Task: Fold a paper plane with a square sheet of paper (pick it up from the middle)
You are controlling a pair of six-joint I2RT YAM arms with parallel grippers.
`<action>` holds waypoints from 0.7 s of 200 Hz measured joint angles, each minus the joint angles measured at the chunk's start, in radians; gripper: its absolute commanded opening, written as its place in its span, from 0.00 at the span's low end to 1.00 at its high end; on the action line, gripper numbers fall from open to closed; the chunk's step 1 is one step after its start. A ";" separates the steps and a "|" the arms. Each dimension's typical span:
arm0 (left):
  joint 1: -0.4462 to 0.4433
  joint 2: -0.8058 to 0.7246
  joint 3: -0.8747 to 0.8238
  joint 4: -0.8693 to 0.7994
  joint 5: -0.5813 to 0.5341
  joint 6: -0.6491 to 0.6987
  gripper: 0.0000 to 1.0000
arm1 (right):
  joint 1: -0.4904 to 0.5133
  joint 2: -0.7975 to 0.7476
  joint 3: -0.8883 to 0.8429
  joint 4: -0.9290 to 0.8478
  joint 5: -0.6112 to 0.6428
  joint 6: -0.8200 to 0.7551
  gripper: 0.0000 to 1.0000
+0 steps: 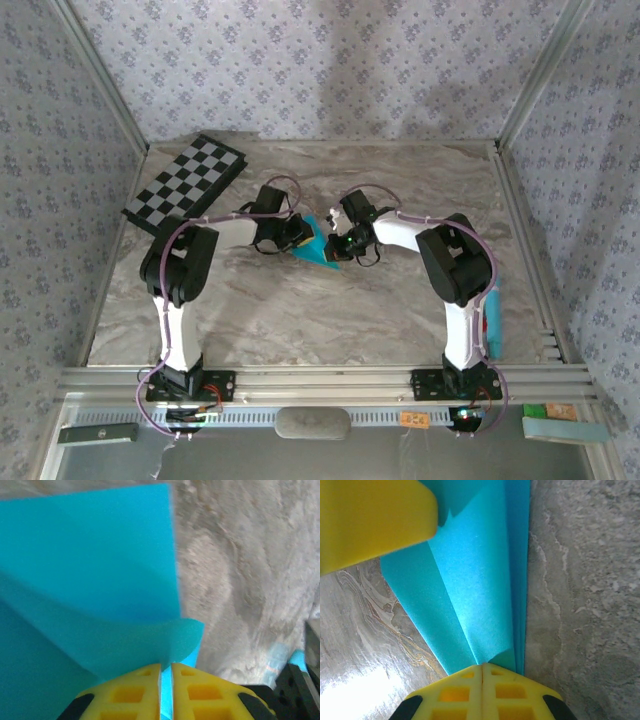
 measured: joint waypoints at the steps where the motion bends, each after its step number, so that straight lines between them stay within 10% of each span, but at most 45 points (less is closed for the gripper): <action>1: -0.002 -0.002 0.000 0.001 0.000 0.002 0.13 | 0.000 0.000 0.000 0.000 0.000 0.000 0.03; 140: -0.052 0.037 0.025 -0.078 -0.060 0.035 0.04 | -0.003 0.003 0.000 0.000 -0.007 0.000 0.03</action>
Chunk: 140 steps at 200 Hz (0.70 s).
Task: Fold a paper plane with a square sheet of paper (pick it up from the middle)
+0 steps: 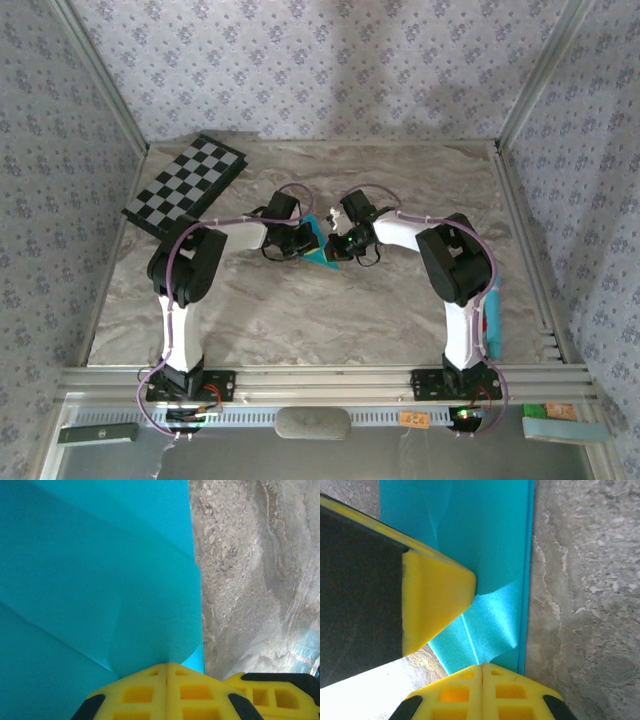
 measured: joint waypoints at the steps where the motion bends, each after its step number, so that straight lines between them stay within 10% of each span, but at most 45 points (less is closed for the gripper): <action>1: 0.000 0.000 0.001 -0.001 0.000 0.000 0.04 | 0.000 0.000 0.000 0.000 0.000 0.000 0.03; 140: 0.209 0.103 0.186 -0.169 0.067 0.122 0.04 | -0.010 -0.017 -0.070 0.113 -0.018 0.000 0.02</action>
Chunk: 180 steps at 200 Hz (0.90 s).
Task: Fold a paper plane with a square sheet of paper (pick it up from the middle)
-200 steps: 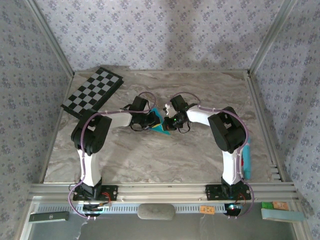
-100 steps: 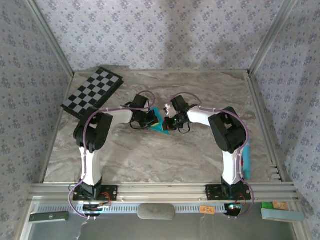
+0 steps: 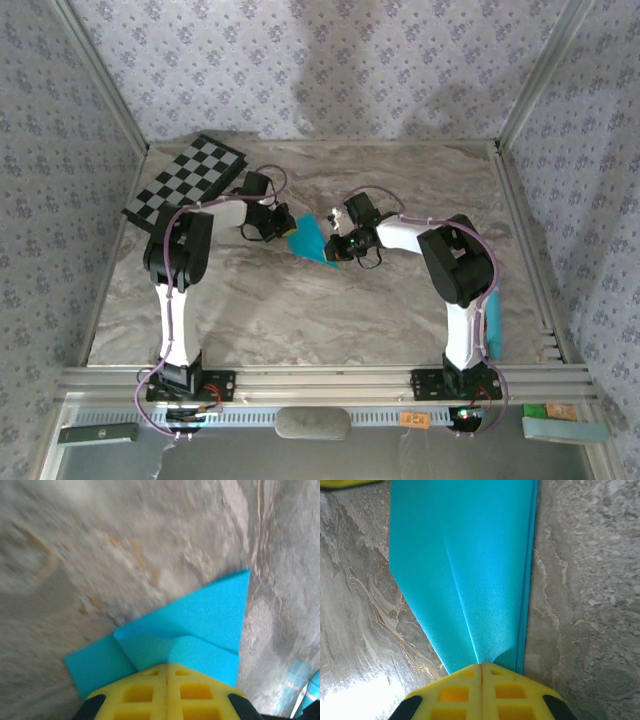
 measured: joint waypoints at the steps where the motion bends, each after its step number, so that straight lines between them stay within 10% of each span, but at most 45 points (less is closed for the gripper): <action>1: 0.002 0.001 0.002 -0.003 0.000 0.002 0.04 | 0.000 0.000 0.000 0.000 0.000 0.000 0.02; 99: 0.088 0.008 0.105 -0.083 -0.145 0.079 0.08 | 0.003 -0.032 -0.028 -0.007 0.004 0.027 0.06; 180: 0.048 -0.464 -0.221 -0.010 -0.173 -0.015 0.46 | -0.006 -0.203 -0.064 0.017 0.055 0.137 0.29</action>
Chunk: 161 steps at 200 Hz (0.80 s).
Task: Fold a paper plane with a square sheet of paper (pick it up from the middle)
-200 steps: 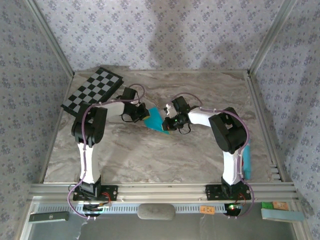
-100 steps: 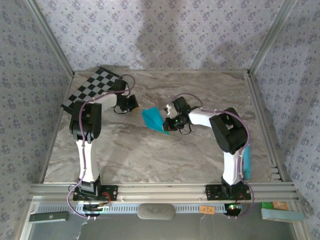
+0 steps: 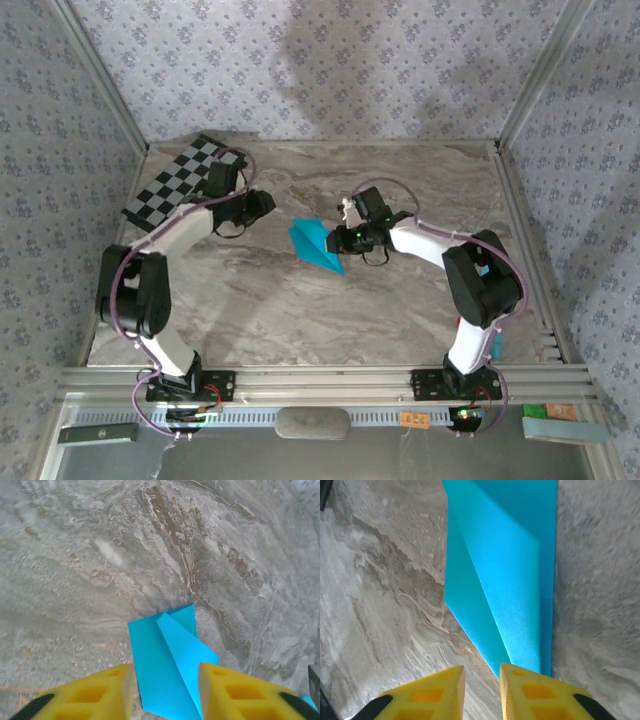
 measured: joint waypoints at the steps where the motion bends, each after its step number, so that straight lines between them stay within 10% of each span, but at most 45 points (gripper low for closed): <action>1: 0.000 -0.003 -0.003 0.001 -0.001 -0.003 0.46 | -0.002 0.000 0.001 0.002 0.000 -0.001 0.29; 74: 0.001 -0.156 -0.253 0.061 -0.018 -0.067 0.76 | -0.054 0.127 0.082 0.013 -0.036 -0.074 0.35; 161: 0.001 -0.179 -0.338 0.189 0.021 -0.074 0.89 | -0.055 0.213 0.141 0.034 -0.168 -0.117 0.10</action>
